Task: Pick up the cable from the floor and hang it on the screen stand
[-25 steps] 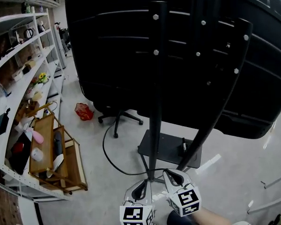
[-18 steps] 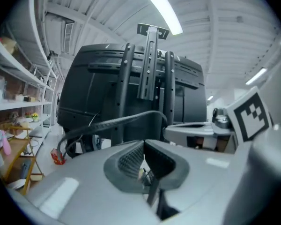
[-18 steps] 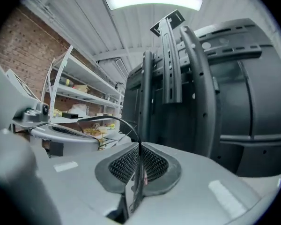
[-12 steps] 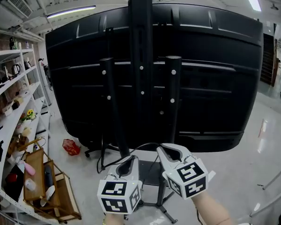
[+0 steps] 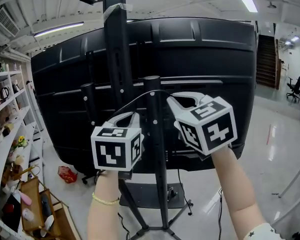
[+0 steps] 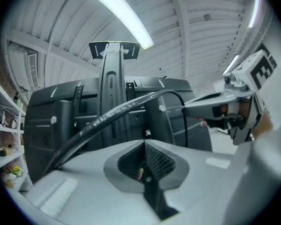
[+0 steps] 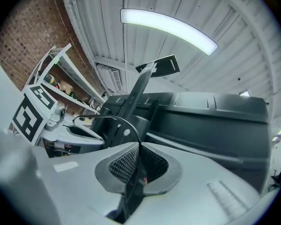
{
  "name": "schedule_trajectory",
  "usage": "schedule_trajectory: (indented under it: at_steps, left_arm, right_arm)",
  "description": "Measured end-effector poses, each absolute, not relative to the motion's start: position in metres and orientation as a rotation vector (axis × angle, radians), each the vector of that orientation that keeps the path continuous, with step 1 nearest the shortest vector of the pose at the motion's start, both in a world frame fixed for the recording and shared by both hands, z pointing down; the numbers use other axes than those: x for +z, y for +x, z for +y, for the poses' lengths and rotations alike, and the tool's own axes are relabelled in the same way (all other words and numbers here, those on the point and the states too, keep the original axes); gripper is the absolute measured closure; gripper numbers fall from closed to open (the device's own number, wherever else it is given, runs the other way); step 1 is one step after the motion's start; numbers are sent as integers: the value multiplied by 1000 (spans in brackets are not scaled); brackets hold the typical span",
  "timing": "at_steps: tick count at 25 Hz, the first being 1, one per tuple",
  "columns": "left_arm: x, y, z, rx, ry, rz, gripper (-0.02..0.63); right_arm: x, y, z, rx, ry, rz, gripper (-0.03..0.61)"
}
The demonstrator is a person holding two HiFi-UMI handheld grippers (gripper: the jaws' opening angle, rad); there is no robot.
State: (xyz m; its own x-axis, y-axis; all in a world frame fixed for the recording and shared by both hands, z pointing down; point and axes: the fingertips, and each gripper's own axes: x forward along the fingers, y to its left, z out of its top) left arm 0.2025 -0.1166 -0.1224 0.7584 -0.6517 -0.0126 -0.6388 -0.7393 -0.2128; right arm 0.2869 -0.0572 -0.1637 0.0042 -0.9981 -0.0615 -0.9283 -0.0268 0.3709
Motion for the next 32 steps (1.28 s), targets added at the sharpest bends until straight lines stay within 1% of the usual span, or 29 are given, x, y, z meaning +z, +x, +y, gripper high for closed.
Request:
schedule_trajectory:
  at_steps: [4, 7, 18, 19, 21, 23, 25, 28, 32]
  left_arm:
    - [-158, 215, -142, -123, -2713, 1066, 606]
    - [-166, 218, -159, -172, -2722, 1092, 606]
    - [-133, 231, -154, -257, -2687, 1060, 606]
    - [-129, 233, -150, -258, -2694, 1045, 606]
    - [-118, 236, -142, -258, -2705, 1026, 606]
    - [-105, 237, -136, -251, -2708, 1026, 606]
    - [-92, 236, -129, -233, -2714, 1035, 606]
    - [-67, 232, -115, -186, -2750, 1038, 606]
    - [-18, 224, -89, -136, -2794, 1054, 606]
  right_arm:
    - [-205, 300, -76, -474, 2046, -1897, 568]
    - [-221, 304, -91, -438, 2030, -1829, 566]
    - [-218, 313, -117, -339, 1952, -1688, 560]
    - [-213, 314, -116, -340, 1936, -1687, 550]
    - [-201, 315, -109, -363, 1921, -1715, 498]
    - [-191, 314, -98, -414, 1952, -1760, 479]
    - [-182, 310, -82, -480, 2010, -1787, 486]
    - [-156, 300, -59, -546, 2090, -1849, 524]
    - [-86, 287, -39, -466, 2169, -2010, 575]
